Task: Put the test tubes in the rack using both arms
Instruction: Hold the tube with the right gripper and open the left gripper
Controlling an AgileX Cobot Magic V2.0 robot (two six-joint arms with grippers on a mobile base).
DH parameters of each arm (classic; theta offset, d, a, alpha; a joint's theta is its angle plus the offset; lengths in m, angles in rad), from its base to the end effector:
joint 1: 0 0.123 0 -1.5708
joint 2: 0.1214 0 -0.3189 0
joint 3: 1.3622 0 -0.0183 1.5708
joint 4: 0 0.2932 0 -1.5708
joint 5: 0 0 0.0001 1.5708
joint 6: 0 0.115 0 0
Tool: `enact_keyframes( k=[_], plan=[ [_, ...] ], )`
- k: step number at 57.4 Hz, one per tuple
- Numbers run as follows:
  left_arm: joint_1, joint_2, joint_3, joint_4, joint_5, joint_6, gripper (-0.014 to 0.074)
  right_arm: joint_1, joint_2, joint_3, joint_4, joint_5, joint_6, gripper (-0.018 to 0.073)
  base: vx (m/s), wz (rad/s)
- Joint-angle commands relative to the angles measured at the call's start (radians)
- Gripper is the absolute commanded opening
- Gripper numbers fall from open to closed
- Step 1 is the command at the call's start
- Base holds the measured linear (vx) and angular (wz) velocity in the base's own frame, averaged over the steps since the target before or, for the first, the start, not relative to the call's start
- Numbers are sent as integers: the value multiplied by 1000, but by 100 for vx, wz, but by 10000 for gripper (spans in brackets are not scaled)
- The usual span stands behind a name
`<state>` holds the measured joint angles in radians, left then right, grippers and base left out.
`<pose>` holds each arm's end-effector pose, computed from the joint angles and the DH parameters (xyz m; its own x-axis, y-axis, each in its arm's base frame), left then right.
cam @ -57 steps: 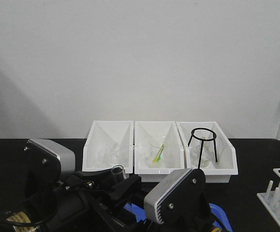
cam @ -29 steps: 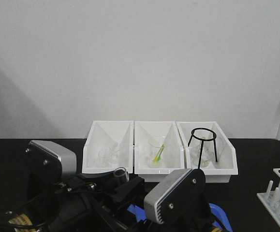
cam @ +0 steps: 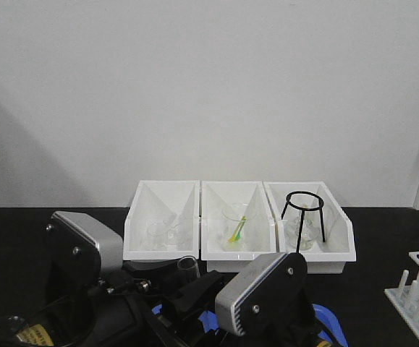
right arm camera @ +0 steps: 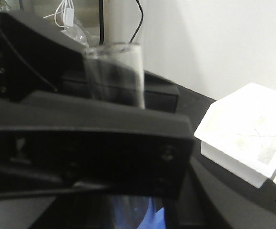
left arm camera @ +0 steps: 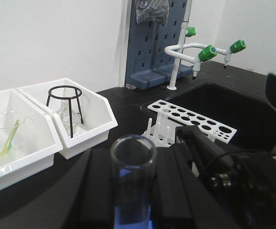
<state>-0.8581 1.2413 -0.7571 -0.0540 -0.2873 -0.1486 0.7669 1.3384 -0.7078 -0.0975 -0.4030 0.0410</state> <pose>0.2144 -0.2454 0.3258 -0.2190 -0.0510 -0.9744 0.7173 0.6685 -0.1962 0.2410 0.2383 0.2876 -0.0668 -0.1319 -0.9890 -0.7247 0.6877 -0.0428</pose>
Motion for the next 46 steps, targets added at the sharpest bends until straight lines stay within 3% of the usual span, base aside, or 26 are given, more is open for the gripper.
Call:
enact_keyframes(
  k=[1, 19, 26, 46],
  plan=[
    [-9, -24, -35, 1, -77, 26, -18, 1, -27, -33, -4, -85, -1, 312, 0, 0],
    [3, -24, -35, -18, -77, 58, -15, 1, -27, -33, -4, -85, -1, 312, 0, 0],
    [21, -24, -35, -68, -77, 58, -15, 1, -27, -33, -4, -85, -1, 312, 0, 0],
    [21, -24, -35, -68, -70, 57, -15, 1, -27, -33, -4, -85, -1, 312, 0, 0]
  ],
)
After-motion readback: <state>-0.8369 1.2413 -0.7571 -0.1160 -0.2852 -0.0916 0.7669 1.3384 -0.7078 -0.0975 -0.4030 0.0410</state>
